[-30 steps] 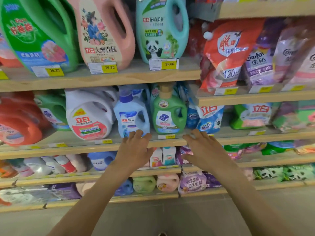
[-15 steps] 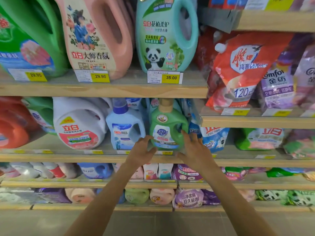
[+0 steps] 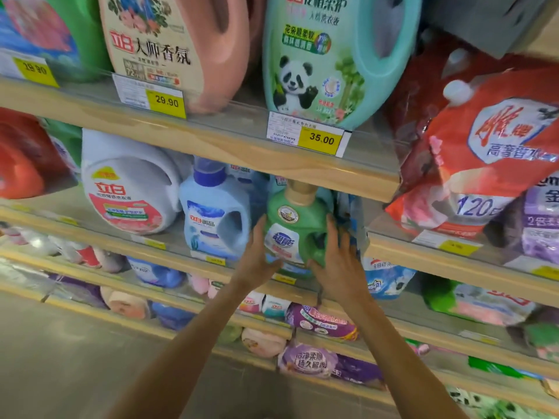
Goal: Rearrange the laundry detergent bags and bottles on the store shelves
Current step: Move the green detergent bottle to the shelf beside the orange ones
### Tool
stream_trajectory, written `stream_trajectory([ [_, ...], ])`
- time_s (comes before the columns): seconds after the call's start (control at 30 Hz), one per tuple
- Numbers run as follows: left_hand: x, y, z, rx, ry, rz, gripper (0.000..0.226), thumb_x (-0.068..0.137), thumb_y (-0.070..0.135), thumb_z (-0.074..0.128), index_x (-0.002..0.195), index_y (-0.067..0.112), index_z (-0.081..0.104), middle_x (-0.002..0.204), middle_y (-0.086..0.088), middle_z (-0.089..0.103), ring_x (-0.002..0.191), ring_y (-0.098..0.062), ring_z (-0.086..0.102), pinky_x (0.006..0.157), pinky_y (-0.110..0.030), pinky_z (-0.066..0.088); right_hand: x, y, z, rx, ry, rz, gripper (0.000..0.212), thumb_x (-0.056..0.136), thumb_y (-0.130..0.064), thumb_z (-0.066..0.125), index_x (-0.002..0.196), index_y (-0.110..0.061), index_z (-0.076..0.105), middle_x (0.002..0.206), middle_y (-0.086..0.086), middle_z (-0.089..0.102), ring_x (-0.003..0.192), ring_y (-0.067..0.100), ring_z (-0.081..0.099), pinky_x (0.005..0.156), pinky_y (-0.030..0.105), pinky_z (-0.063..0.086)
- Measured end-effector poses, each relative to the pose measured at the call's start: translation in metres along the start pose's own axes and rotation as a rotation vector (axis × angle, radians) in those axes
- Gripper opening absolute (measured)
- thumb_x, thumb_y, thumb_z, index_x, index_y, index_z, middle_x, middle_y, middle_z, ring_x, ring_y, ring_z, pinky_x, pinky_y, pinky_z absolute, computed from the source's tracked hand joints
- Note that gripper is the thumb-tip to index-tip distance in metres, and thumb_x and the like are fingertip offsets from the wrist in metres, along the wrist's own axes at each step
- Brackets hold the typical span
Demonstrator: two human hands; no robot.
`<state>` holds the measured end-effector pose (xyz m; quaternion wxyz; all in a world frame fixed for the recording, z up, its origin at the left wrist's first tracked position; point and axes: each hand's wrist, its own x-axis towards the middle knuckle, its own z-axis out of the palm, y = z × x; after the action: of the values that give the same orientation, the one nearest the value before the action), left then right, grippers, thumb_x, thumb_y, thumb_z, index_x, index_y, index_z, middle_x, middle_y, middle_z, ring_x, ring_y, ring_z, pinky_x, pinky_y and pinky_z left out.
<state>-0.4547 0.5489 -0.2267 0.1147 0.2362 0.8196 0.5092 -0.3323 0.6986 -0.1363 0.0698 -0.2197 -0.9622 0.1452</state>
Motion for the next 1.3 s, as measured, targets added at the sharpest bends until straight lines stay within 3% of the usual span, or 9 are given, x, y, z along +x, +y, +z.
stream_trajectory([
  [0.2, 0.031, -0.013, 0.009, -0.057, 0.007, -0.041, 0.121, 0.054, 0.043, 0.086, 0.151, 0.028, 0.015, 0.144, -0.006, 0.048, 0.134, -0.026, 0.049, 0.104, -0.050, 0.051, 0.018, 0.013, 0.007, 0.067, 0.032, -0.094, 0.104, 0.087, -0.034, 0.068, 0.157, -0.028, -0.008, 0.157, 0.009, 0.017, 0.139, 0.038, 0.034, 0.098, 0.052, 0.045],
  [0.3, 0.039, -0.015, 0.009, -0.045, 0.005, -0.035, 0.118, 0.046, 0.039, 0.088, 0.142, 0.032, 0.020, 0.137, -0.006, 0.052, 0.130, -0.027, 0.052, 0.100, -0.053, 0.052, 0.024, 0.017, 0.013, 0.124, 0.051, -0.099, 0.106, 0.086, -0.038, 0.071, 0.157, -0.032, -0.007, 0.157, 0.008, 0.018, 0.140, 0.034, 0.032, 0.097, 0.051, 0.046],
  [0.47, 0.034, -0.013, 0.002, 0.007, -0.024, -0.010, 0.113, 0.057, 0.013, 0.096, 0.142, 0.009, 0.022, 0.135, -0.011, 0.052, 0.125, -0.026, 0.056, 0.100, -0.046, 0.053, 0.027, 0.022, 0.019, 0.199, 0.071, -0.079, 0.119, 0.077, -0.032, 0.081, 0.157, -0.033, -0.007, 0.157, 0.010, 0.017, 0.143, 0.033, 0.030, 0.101, 0.053, 0.043],
  [0.6, 0.025, -0.015, -0.002, 0.101, -0.091, 0.049, 0.110, 0.061, 0.016, 0.095, 0.145, 0.007, 0.025, 0.139, -0.011, 0.046, 0.125, -0.019, 0.049, 0.104, -0.035, 0.047, 0.025, 0.027, 0.020, 0.221, 0.076, -0.076, 0.123, 0.073, -0.027, 0.086, 0.156, -0.034, -0.005, 0.153, 0.011, 0.021, 0.134, 0.039, 0.042, 0.094, 0.055, 0.047],
  [0.8, 0.025, -0.010, -0.011, 0.126, -0.130, 0.029, 0.100, 0.067, 0.022, 0.093, 0.139, 0.016, 0.025, 0.134, -0.011, 0.059, 0.120, -0.027, 0.060, 0.098, -0.051, 0.052, 0.026, 0.022, 0.020, 0.245, 0.077, -0.053, 0.126, 0.069, -0.026, 0.089, 0.153, -0.040, -0.003, 0.150, 0.018, 0.029, 0.127, 0.044, 0.048, 0.095, 0.054, 0.047],
  [0.97, 0.021, -0.008, -0.013, 0.146, -0.144, 0.027, 0.094, 0.064, 0.024, 0.094, 0.135, 0.019, 0.031, 0.127, -0.004, 0.064, 0.113, -0.022, 0.064, 0.094, -0.044, 0.054, 0.015, 0.025, 0.030, 0.115, 0.160, -0.080, 0.127, 0.060, -0.041, 0.092, 0.150, -0.042, 0.002, 0.140, 0.020, 0.037, 0.113, 0.047, 0.057, 0.075, 0.054, 0.057],
  [1.1, 0.012, -0.017, -0.019, 0.080, -0.137, 0.020, 0.099, 0.056, 0.042, 0.096, 0.136, 0.025, 0.040, 0.125, 0.004, 0.066, 0.113, -0.015, 0.064, 0.095, -0.045, 0.056, -0.004, 0.021, 0.039, 0.058, 0.250, -0.124, 0.124, 0.054, -0.048, 0.093, 0.150, -0.034, 0.016, 0.125, 0.017, 0.041, 0.090, 0.042, 0.066, 0.054, 0.044, 0.057],
  [1.2, 0.002, -0.023, -0.023, 0.065, -0.104, 0.027, 0.096, 0.057, 0.061, 0.089, 0.134, 0.023, 0.046, 0.123, 0.009, 0.064, 0.111, -0.010, 0.063, 0.094, -0.038, 0.055, -0.015, 0.014, 0.047, 0.013, 0.350, -0.188, 0.120, 0.056, -0.047, 0.092, 0.148, -0.033, 0.017, 0.121, 0.017, 0.043, 0.095, 0.039, 0.062, 0.069, 0.048, 0.058],
  [1.3, -0.012, -0.016, -0.034, 0.108, -0.070, 0.068, 0.082, 0.066, 0.044, 0.090, 0.130, 0.018, 0.047, 0.119, 0.012, 0.059, 0.103, -0.010, 0.061, 0.082, -0.028, 0.049, -0.021, 0.008, 0.049, -0.047, 0.438, -0.237, 0.115, 0.055, -0.043, 0.094, 0.146, -0.029, 0.025, 0.118, 0.014, 0.040, 0.101, 0.032, 0.050, 0.083, 0.051, 0.054],
])
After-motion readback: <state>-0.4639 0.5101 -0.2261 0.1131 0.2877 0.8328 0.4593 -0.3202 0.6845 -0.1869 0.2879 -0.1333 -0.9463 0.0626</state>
